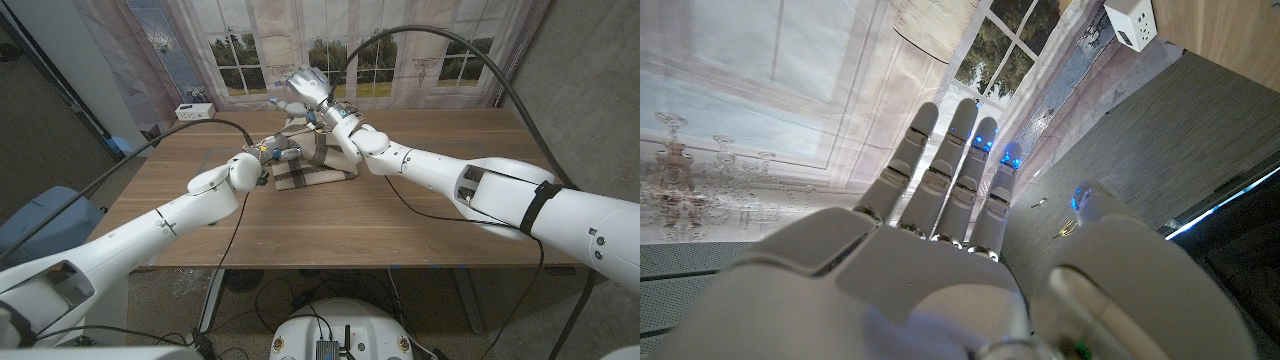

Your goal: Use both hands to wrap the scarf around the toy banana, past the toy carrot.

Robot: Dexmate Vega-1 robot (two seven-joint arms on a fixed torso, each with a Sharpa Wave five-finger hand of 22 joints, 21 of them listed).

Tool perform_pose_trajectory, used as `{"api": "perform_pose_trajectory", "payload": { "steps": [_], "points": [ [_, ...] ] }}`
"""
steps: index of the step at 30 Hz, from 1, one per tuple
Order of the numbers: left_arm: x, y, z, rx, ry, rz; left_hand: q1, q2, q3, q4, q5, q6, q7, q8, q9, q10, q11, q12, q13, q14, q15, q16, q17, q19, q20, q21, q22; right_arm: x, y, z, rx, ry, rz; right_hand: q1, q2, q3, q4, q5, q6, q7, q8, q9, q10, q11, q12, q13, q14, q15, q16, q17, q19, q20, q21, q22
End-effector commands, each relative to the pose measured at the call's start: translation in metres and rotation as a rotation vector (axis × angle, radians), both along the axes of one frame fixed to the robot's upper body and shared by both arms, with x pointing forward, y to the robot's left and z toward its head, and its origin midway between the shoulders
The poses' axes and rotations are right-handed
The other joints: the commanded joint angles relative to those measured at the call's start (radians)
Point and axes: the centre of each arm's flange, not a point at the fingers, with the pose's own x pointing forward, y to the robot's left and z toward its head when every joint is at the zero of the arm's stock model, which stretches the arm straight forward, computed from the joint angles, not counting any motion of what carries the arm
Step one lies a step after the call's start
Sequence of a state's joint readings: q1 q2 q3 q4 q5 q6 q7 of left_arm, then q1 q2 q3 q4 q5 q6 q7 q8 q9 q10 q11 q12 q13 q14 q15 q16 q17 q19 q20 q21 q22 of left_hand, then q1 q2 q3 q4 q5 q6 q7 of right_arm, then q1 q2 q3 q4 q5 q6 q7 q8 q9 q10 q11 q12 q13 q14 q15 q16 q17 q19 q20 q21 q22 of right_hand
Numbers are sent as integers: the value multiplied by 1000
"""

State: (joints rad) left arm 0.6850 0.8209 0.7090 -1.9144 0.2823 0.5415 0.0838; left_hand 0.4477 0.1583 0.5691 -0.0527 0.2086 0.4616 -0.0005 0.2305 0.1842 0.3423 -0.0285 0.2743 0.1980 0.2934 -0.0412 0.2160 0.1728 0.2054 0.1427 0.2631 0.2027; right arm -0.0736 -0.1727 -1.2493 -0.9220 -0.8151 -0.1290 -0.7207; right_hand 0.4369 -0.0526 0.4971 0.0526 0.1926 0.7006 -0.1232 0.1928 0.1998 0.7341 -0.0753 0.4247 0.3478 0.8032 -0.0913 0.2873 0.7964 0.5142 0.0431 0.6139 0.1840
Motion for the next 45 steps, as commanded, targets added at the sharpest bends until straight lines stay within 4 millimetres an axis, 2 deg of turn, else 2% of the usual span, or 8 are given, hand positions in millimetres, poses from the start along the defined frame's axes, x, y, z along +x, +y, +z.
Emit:
{"api": "perform_pose_trajectory", "payload": {
  "steps": [1, 15, 24, 29, 45],
  "points": [
    [-28, 1, 4, -66, -205, -43, 13, 2, 11, -9, 8, 19, -2, 9, 1, 13, -4, 8, 3, 16, -8, 1, 2, 13, 0, 12, 4, 4, -20, 11, 124, 27, 2, 17, 8, 15, -6, 5, 10, 0, 11, 0, 12, 1, -3, -1, 7, -129, -4, 1, 9, -4, -2, 2],
    [-32, 3, 11, -176, -215, -151, 14, -2, 19, -19, 10, 28, -6, 3, 1, 19, -9, 5, 4, 28, -7, -2, 3, 22, 5, 16, 4, 18, -54, 19, 302, 121, -8, 38, 22, 39, -27, 2, 24, 2, 12, -1, 19, 4, -3, -1, 12, -127, -8, -9, 11, -5, -5, 2],
    [-27, 10, 13, -287, -199, -211, 10, -1, 22, -20, 10, 22, -4, -4, 2, 15, -8, 1, 4, 30, -5, -5, 4, 23, 10, 16, 4, 26, -82, 25, 454, 255, 28, 77, 38, 73, -64, -1, 37, 9, 12, -1, 17, 8, -7, 0, 13, -120, -12, -18, 13, -6, -7, 2],
    [-24, 14, 12, -357, -193, -241, 6, 3, 25, -18, 10, 21, 0, -7, 2, 14, -2, -2, 4, 31, 2, -6, 6, 22, 13, 16, 5, 31, -101, 26, 532, 369, 68, 87, 48, 81, -75, -3, 46, 18, 13, -1, 19, 12, -7, 0, 11, -115, -10, -16, 13, -5, -8, 2],
    [-15, 34, 16, -465, -144, -300, -14, 14, 31, 0, 9, 1, 7, -23, 3, -3, 7, -16, 6, 31, 9, -9, 12, 21, 21, 18, 7, 32, -143, 17, 758, 636, 211, 99, 78, 85, -102, -7, 57, 57, 10, 0, 7, 39, -19, -3, -8, -70, 0, -3, 4, 7, -13, 4]
  ]
}}
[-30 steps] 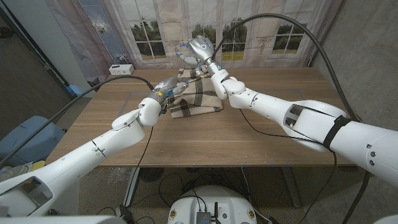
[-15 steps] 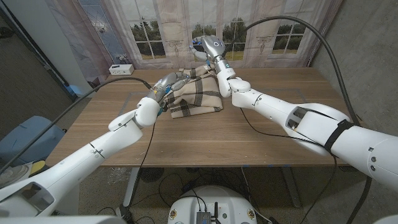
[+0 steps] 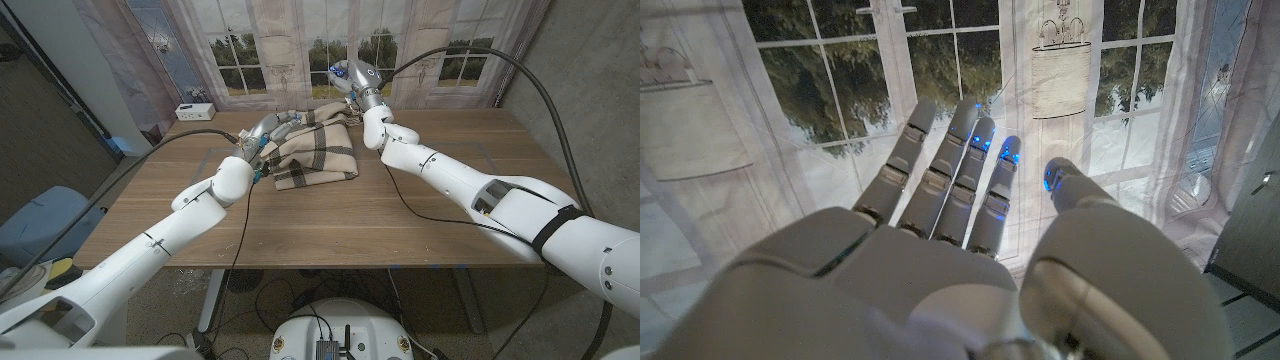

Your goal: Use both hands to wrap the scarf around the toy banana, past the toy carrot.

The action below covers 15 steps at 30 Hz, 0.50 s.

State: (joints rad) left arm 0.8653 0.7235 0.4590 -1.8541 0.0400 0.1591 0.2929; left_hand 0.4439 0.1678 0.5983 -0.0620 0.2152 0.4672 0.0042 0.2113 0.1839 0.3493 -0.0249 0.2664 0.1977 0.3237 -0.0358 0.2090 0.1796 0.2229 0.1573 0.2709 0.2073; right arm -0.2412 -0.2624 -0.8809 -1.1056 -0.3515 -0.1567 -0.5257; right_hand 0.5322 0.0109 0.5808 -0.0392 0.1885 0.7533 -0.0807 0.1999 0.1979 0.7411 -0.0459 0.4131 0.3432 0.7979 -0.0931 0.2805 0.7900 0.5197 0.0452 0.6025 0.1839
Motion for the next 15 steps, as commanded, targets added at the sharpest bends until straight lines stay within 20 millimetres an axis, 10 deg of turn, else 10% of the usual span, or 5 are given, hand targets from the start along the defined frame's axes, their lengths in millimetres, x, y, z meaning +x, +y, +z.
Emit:
{"api": "perform_pose_trajectory", "payload": {
  "steps": [1, 15],
  "points": [
    [6, 18, 4, -68, 36, -71, -11, 4, 2, 10, 3, -6, 2, -5, 3, -11, 5, -8, 6, 0, 5, -3, 5, 3, 8, 10, 2, -2, -33, -8, 191, 163, 123, 4, 14, 1, -12, -3, 5, 17, 3, 2, 2, 11, -6, 2, -3, -68, 6, 2, -2, 6, -2, 4],
    [27, 49, 12, -85, 62, -193, -23, 4, 5, 20, 1, -23, 3, -15, 4, -17, 14, -15, 7, -3, 10, -6, 7, 1, 11, 10, 3, -23, -67, -35, 443, 212, 313, 11, 42, -1, -36, 1, 28, 66, 6, 3, 19, 67, -5, 1, -8, -27, 10, -5, 3, 40, 0, 6]
  ]
}}
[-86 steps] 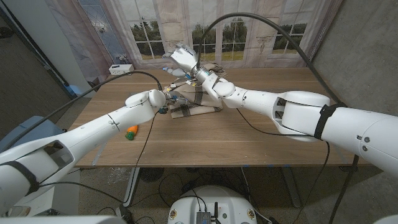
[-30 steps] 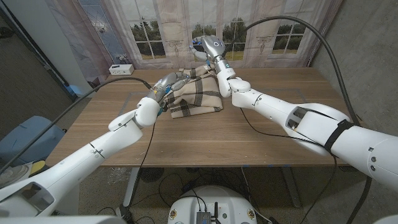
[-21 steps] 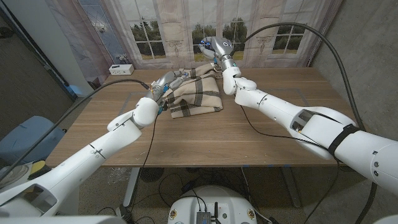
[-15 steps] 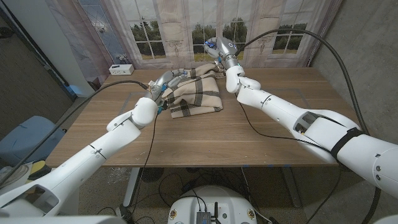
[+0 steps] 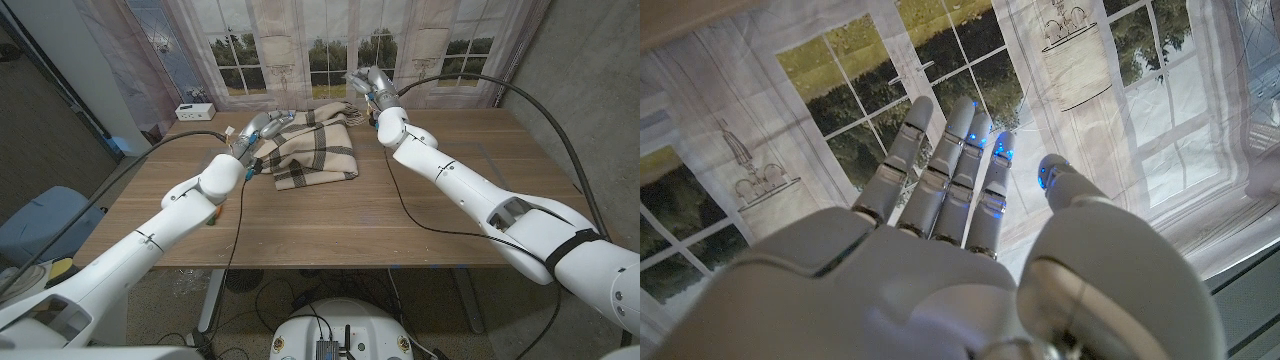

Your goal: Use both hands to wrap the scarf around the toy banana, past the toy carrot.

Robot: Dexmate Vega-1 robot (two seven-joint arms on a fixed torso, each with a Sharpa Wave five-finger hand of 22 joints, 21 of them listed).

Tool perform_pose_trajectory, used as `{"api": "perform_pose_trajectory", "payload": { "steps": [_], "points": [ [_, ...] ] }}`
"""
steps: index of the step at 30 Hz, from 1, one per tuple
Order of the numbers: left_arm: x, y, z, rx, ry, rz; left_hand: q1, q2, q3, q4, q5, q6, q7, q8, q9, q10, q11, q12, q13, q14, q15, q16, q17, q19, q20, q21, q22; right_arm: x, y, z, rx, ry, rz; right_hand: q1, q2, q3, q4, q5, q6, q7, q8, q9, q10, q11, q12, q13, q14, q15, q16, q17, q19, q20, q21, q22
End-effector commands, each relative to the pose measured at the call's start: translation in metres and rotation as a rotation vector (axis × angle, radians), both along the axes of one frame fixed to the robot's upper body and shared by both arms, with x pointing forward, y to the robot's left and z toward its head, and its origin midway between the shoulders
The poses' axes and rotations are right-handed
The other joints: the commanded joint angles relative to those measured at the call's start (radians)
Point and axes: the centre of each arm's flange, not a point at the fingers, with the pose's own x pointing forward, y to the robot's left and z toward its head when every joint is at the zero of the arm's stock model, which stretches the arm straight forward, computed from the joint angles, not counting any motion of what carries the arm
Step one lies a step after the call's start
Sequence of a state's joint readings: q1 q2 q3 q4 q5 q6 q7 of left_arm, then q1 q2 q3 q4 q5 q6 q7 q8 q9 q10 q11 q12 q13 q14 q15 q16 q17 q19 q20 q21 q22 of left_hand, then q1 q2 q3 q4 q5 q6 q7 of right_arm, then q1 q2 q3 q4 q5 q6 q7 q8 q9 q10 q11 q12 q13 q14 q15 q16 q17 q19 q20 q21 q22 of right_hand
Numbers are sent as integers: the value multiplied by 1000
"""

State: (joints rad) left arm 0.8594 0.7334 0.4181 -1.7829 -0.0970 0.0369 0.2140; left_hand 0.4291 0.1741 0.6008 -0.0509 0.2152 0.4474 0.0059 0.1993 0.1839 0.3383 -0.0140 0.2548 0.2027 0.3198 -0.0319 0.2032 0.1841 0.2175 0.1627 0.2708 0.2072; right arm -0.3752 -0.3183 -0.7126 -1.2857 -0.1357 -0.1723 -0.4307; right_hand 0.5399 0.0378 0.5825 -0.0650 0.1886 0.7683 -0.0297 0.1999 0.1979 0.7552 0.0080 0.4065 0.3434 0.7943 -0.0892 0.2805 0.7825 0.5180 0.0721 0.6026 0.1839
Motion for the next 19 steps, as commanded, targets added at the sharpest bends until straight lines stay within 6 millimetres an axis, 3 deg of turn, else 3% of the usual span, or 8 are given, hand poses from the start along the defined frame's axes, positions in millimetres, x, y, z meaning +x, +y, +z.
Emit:
{"api": "perform_pose_trajectory", "payload": {
  "steps": [1, 9, 15, 19],
  "points": [
    [22, 34, 9, -19, 22, -86, -9, -2, 2, 9, 1, -3, 2, -3, 4, -6, 3, -3, 2, 1, 7, 0, 2, 6, 6, 10, 3, -19, -28, -23, 226, 52, 159, 4, 16, -3, -11, 2, 14, 15, 6, 3, 5, 16, 2, 1, -4, -31, 11, 3, 5, 15, 0, 6],
    [47, 47, 16, 19, 55, -167, -16, -2, 4, 15, 0, -7, 4, -5, 4, -6, 6, -5, 3, 2, 9, -1, 3, 5, 8, 10, 4, -29, -56, -41, 306, 51, 209, 2, 24, -9, -22, 3, 21, 38, 4, 3, 11, 49, 4, 3, 5, -4, 19, 0, 2, 37, -1, 7],
    [59, 51, 22, 29, 59, -195, -20, -2, 5, 17, 0, -7, 8, -5, 4, -7, 8, -7, 3, 2, 10, -1, 3, 4, 8, 10, 4, -42, -86, -52, 341, 8, 92, -2, 20, -10, -32, 5, 24, 57, 2, 2, 16, 71, 5, 6, 13, 12, 17, -14, -4, 51, -3, 7],
    [65, 49, 29, 25, 62, -205, -22, -2, 7, 19, -1, -8, 8, -6, 4, -6, 9, -8, 3, 3, 10, -1, 3, 4, 9, 11, 5, -53, -89, -61, 377, -34, 80, -12, 17, -10, -33, 4, 27, 65, 2, 2, 16, 78, 5, 8, 14, 24, 14, -20, -19, 64, -9, 7]
  ]
}}
